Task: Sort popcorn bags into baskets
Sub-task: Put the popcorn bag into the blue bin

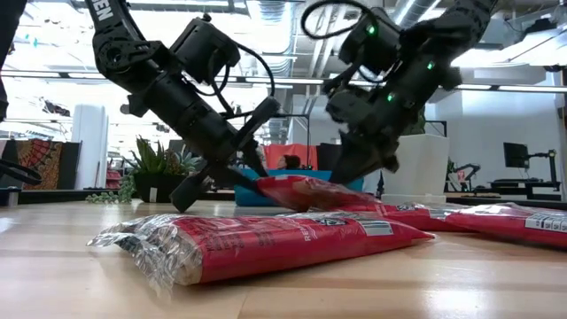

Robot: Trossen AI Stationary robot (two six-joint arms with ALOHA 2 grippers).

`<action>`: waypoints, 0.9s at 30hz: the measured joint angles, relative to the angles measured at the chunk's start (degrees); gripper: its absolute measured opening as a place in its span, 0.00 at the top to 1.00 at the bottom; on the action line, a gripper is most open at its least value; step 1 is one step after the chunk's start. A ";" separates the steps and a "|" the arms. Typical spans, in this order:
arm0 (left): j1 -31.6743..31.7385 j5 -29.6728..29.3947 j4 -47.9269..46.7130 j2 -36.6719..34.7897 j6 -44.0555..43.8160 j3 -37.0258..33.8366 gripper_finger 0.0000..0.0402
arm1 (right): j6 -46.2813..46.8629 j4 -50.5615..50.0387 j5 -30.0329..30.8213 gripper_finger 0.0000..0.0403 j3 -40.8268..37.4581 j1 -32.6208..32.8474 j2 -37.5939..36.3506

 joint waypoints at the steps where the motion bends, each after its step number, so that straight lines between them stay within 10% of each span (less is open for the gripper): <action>1: 0.00 1.20 1.14 0.00 0.35 0.00 0.96 | -0.03 -2.16 0.33 0.97 0.06 -0.34 -1.58; 16: 4.20 10.72 -4.55 -9.42 11.27 8.46 0.98 | -5.11 -30.91 15.43 0.97 0.03 -6.71 -31.68; 27: 19.67 14.89 -36.24 -9.96 43.94 36.92 0.98 | -1.41 -34.76 19.49 0.94 0.00 -8.29 -36.76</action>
